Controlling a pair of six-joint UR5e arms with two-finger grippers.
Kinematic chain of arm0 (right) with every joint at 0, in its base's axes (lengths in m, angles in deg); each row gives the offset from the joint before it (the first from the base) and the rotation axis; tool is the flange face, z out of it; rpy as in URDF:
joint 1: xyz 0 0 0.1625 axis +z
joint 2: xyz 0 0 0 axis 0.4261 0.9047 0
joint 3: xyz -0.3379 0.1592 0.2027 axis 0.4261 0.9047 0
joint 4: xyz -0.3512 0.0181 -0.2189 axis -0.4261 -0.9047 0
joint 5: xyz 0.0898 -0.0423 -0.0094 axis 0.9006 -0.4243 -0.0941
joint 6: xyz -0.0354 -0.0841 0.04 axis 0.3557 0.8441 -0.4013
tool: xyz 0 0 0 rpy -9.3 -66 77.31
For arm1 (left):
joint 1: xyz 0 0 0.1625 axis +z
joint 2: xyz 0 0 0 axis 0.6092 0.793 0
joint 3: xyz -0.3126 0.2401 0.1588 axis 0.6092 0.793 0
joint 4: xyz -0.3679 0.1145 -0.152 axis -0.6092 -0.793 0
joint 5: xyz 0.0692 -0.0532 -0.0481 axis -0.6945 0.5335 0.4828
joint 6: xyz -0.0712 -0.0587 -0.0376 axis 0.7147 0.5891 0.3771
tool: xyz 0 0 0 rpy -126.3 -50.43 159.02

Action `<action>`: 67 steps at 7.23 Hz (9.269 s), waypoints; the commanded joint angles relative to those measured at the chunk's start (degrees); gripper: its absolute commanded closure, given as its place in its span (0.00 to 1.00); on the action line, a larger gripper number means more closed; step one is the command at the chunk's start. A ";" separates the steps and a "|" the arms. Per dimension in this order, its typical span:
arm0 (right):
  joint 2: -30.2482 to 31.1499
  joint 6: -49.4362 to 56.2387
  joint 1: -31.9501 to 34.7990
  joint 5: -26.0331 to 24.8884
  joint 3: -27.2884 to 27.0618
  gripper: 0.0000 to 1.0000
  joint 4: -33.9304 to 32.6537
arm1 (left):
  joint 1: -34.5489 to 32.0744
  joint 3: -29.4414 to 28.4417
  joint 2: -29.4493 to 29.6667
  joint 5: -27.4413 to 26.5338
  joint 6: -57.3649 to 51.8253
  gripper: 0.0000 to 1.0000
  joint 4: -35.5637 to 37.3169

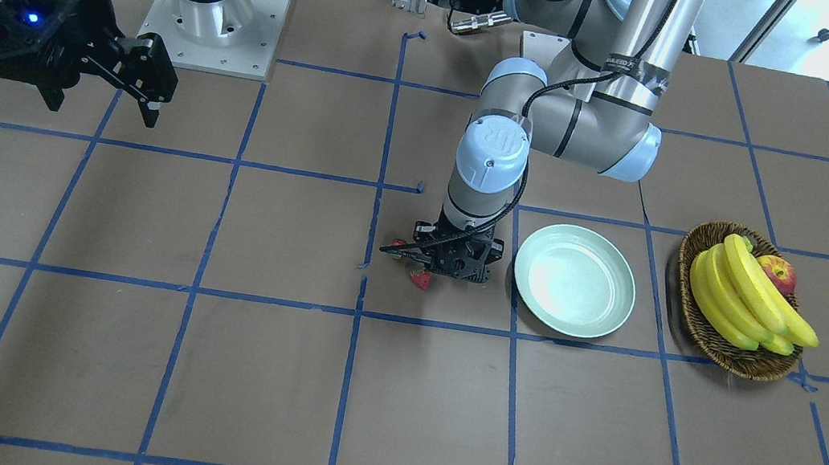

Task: Collect all strawberries into plate
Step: 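Carry the strawberry over the plate and open the left gripper, then move the left gripper back and grasp the second strawberry, then carry the strawberry onto the plate and release it, then move the left gripper to the last strawberry and grasp it, then lower the strawberry onto the plate and open the left gripper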

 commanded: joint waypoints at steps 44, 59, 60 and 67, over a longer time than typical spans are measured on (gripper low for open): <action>0.01 -0.07 0.18 0.09 -0.09 0.00 0.26 | -4.40 -4.39 -4.23 2.20 13.28 0.00 -3.89; 0.01 -0.07 0.26 0.09 0.00 0.00 0.26 | 12.73 -4.85 -1.38 -4.75 -9.93 1.00 -6.95; 0.01 -0.07 0.26 0.17 0.00 0.00 0.26 | 17.22 -4.76 -2.44 -5.18 -16.89 1.00 -8.35; 0.01 -0.07 0.26 0.17 0.00 0.00 0.17 | 21.66 -7.25 -7.27 -4.93 -25.51 0.00 -14.28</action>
